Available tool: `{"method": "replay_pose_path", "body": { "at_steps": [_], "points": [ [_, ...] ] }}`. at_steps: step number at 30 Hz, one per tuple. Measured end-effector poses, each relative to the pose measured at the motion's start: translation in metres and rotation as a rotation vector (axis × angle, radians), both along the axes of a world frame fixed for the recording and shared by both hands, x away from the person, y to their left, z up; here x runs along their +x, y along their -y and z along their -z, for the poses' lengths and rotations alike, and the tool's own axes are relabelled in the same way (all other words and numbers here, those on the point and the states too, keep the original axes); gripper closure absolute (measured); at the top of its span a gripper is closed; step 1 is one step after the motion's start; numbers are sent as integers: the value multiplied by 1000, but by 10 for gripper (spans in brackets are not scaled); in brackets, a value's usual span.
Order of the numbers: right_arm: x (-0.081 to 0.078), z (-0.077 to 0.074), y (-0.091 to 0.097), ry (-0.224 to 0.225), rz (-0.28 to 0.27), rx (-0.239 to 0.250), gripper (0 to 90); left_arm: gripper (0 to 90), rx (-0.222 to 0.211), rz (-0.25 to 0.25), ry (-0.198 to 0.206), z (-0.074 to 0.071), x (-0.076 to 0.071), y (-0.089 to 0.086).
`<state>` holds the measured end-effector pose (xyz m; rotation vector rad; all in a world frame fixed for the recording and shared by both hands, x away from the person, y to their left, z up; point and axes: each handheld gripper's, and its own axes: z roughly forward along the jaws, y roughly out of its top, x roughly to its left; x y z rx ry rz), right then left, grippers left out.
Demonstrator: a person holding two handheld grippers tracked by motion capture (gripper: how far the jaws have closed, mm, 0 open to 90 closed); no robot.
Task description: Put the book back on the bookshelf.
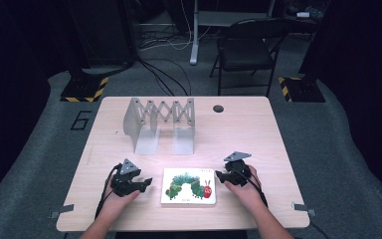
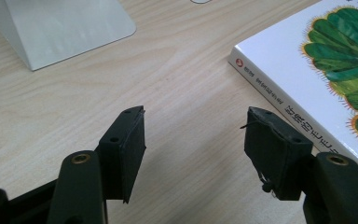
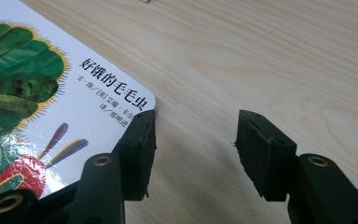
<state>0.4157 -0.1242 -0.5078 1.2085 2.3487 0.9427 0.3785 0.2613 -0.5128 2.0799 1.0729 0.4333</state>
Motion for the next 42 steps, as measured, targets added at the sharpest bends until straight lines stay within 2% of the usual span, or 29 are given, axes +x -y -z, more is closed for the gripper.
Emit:
{"method": "replay_pose_path", "body": {
  "at_steps": [1, 5, 6, 8, 10, 11, 12, 14, 16, 17, 22, 23, 32, 36, 41, 42],
  "points": [
    [0, 0, -1, 2, -1, 4, 473, 382, -2, 0, -11, -1, -1, 1],
    [-2, -2, -2, -5, -8, 24, 470, 380, 3, 15, 16, -3, -5, 5],
    [-3, -2, -3, -6, -10, 28, 468, 379, 6, 21, 8, -5, -6, 6],
    [-4, -2, -4, -9, -5, 34, 467, 373, -2, 20, 16, -5, -8, 8],
    [-5, -3, -5, -10, -10, 44, 462, 368, 8, 34, 19, -6, -9, 9],
    [-6, -3, -5, -6, -12, 44, 456, 368, -24, 27, 15, -5, -11, 12],
    [-6, -3, -5, -5, -8, 48, 455, 363, -29, 31, 3, -6, -12, 12],
    [-6, -4, -6, -6, -9, 57, 451, 348, -44, 39, 6, -7, -13, 15],
    [-6, -4, -5, -3, -17, 58, 451, 343, -37, 56, -7, -8, -14, 16],
    [-6, -4, -5, -3, -17, 60, 451, 338, -37, 56, 3, -7, -15, 18],
    [-5, -4, -5, 0, -28, 65, 450, 318, -41, 78, 3, -6, -18, 24],
    [-6, -4, -6, -5, -24, 70, 450, 313, -24, 93, -4, -8, -18, 24],
    [-6, -5, -5, 2, -32, 71, 443, 267, -67, 79, -2, -13, -31, 30],
    [-6, -6, -5, -8, -28, 74, 442, 261, -59, 89, -15, -13, -37, 33],
    [-7, -6, -7, -14, -32, 81, 441, 260, -35, 119, 0, -12, -41, 39],
    [-6, -6, -8, -8, -38, 82, 441, 261, -51, 117, -1, -11, -42, 40]
  ]
}}
